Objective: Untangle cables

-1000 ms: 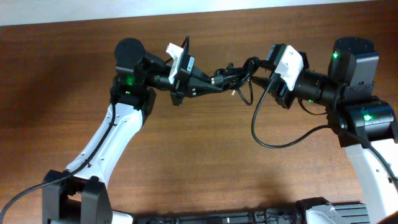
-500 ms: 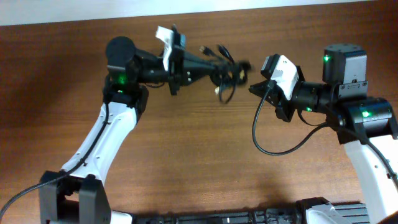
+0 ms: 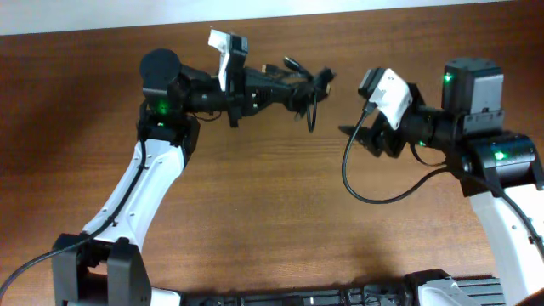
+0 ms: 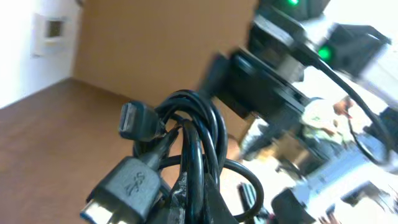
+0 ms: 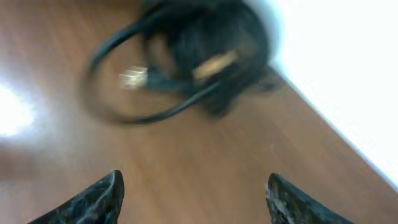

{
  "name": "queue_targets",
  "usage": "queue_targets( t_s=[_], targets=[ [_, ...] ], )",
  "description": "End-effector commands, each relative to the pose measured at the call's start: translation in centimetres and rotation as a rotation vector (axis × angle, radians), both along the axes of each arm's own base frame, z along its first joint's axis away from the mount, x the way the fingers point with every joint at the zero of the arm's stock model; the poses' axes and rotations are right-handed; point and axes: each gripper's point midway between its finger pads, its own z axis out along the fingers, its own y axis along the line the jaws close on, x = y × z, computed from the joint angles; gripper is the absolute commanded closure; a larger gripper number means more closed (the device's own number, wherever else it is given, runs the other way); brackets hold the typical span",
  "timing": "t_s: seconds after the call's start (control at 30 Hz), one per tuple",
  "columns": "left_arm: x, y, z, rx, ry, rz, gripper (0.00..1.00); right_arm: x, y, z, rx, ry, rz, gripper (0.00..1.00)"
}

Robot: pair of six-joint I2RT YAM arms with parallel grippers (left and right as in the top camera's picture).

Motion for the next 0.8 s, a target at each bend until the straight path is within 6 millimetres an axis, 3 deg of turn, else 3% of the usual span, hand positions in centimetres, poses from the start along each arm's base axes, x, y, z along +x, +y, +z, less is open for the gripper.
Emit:
queue_targets(
  t_s=[0.0,0.1,0.2,0.27,0.3,0.33,0.37,0.4,0.43,0.47,0.5,0.53,0.57,0.6,0.7,0.77],
  targets=[
    [-3.0,0.3,0.5,0.008,-0.083,-0.165,1.0,1.1,-0.2,1.6,-0.003,-0.085,-0.019,0.27],
    [-3.2,0.2,0.5,0.007,-0.089,-0.177,1.0,0.7,0.7,2.3,0.018,-0.127,0.053,0.24],
    [-4.6,-1.3,0.9,-0.003,-0.137,-0.229,1.0,-1.1,2.5,3.4,0.058,-0.198,0.228,0.24],
    [-5.6,-2.1,1.4,-0.017,-0.2,-0.257,1.0,-1.4,2.7,3.4,0.06,-0.208,0.253,0.25],
    [-5.8,-2.3,1.6,-0.024,-0.229,-0.263,1.0,-1.5,2.7,3.3,0.061,-0.198,0.253,0.32],
    [-6.0,-2.4,1.8,-0.028,-0.248,-0.267,1.0,-1.6,2.7,3.2,0.061,-0.19,0.253,0.5],
    [-5.9,-2.5,1.9,-0.031,-0.249,-0.257,1.0,-1.8,2.8,3.2,0.067,-0.185,0.259,0.78],
    [-5.6,-2.6,2.0,-0.035,-0.247,-0.24,1.0,-2.0,2.9,3.2,0.078,-0.178,0.272,0.93],
    [-5.2,-2.7,2.1,-0.039,-0.245,-0.216,1.0,-2.4,3.1,3.3,0.096,-0.17,0.291,0.96],
    [-4.6,-2.8,2.3,-0.045,-0.24,-0.182,0.92,-2.7,3.2,3.1,0.105,-0.15,0.298,0.96],
    [-4.3,-2.9,2.4,-0.05,-0.238,-0.16,0.66,-2.9,3.2,2.9,0.105,-0.134,0.297,0.96],
    [-4.1,-2.9,2.4,-0.051,-0.238,-0.15,0.23,-3.0,3.1,2.5,0.099,-0.113,0.287,0.96],
    [-4.0,-2.8,2.4,-0.05,-0.233,-0.149,0.07,-2.9,2.8,2.0,0.087,-0.087,0.265,0.96],
    [-3.8,-2.6,2.4,-0.047,-0.202,-0.143,0.01,-2.6,2.3,1.3,0.069,-0.043,0.209,0.96],
    [-3.1,-1.2,2.4,-0.03,-0.112,-0.125,0.01,-0.4,-0.4,-0.4,0.059,0.12,-0.086,0.96],
    [-2.8,-1.2,2.8,-0.038,-0.112,-0.1,0.01,-0.2,-0.7,-0.6,0.078,0.157,-0.138,0.96]
  ],
)
